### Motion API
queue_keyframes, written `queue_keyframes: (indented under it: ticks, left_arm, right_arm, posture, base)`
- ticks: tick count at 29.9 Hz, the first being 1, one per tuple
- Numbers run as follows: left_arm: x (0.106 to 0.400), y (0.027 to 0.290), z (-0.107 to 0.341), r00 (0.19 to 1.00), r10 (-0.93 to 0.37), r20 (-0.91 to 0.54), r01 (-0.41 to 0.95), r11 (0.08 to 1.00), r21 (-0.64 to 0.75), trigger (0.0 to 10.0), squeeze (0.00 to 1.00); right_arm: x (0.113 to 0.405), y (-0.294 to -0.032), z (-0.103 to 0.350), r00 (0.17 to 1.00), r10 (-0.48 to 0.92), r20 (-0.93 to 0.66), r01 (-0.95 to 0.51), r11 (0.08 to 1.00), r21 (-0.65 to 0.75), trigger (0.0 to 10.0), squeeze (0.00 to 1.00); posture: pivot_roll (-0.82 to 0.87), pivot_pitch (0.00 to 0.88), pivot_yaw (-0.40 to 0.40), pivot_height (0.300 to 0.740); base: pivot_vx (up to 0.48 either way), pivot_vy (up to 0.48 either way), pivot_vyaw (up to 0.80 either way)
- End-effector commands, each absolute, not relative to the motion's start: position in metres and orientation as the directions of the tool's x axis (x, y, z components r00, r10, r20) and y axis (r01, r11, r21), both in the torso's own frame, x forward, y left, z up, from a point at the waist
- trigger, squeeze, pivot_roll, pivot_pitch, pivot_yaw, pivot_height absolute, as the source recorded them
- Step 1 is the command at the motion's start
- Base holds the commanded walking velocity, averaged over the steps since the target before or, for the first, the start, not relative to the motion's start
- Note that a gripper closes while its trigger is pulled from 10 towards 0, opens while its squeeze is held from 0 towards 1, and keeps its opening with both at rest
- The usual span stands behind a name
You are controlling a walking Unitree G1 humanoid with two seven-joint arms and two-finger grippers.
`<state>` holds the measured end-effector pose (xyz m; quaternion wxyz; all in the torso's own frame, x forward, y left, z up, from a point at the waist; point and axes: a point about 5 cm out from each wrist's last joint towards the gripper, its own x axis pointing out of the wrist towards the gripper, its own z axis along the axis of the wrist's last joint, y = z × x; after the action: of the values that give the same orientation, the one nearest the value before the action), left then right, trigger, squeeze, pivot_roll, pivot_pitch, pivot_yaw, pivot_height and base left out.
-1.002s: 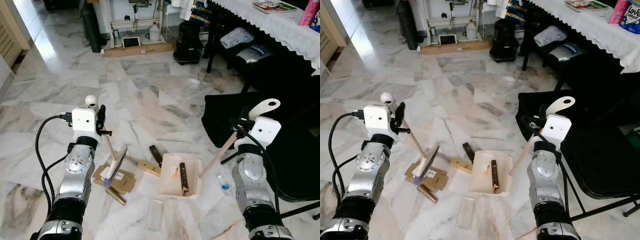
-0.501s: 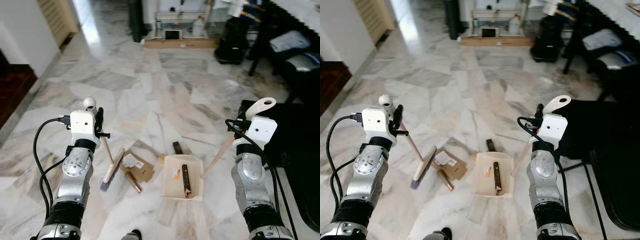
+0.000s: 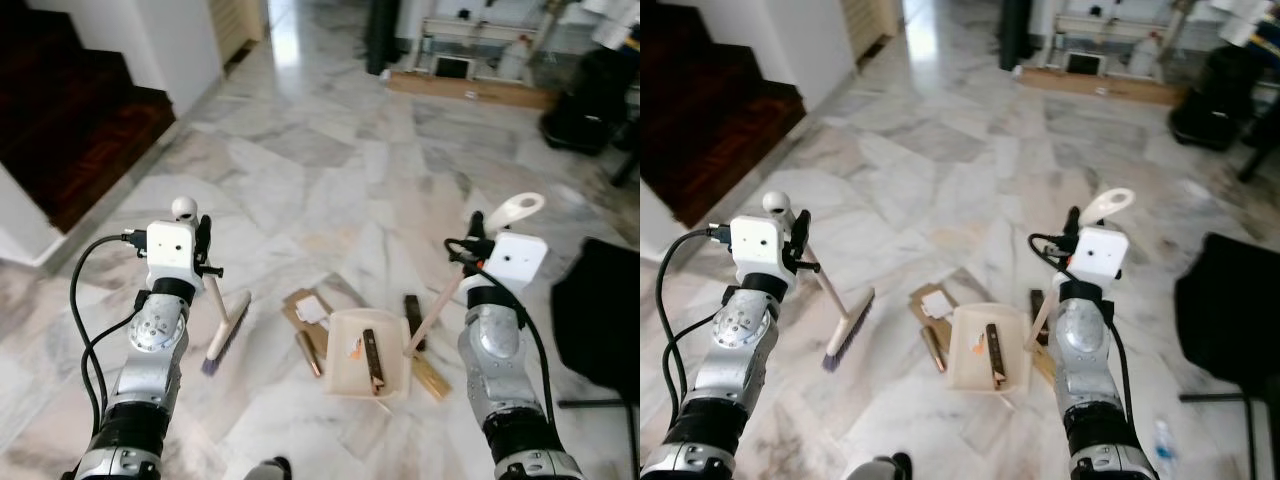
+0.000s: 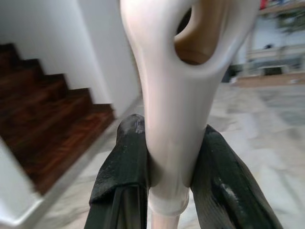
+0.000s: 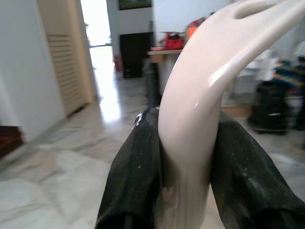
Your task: Sweep floor
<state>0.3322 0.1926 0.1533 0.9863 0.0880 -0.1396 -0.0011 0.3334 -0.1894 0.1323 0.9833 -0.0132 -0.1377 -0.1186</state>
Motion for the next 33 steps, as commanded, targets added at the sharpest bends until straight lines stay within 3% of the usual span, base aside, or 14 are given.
queue_keyframes:
  ticks: [1, 33]
  left_arm:
    - [0.3337, 0.1931, 0.1664, 0.944, -0.029, 0.328, -0.035, 0.982, 0.187, 10.0, 0.0]
    - [0.3247, 0.1919, 0.1603, 0.943, -0.01, 0.334, -0.052, 0.983, 0.175, 10.0, 0.0]
  right_arm:
    - [0.3352, -0.1902, 0.1451, 0.915, -0.236, 0.327, 0.238, 0.971, 0.033, 10.0, 0.0]
    - [0.3379, -0.1829, 0.1437, 0.928, -0.19, 0.321, 0.19, 0.981, 0.031, 10.0, 0.0]
  posture:
    - [0.05, 0.092, 0.028, 0.74]
    - [0.07, 0.049, -0.002, 0.74]
  base:
    - [0.0, 0.0, 0.8]
    - [0.0, 0.0, 0.8]
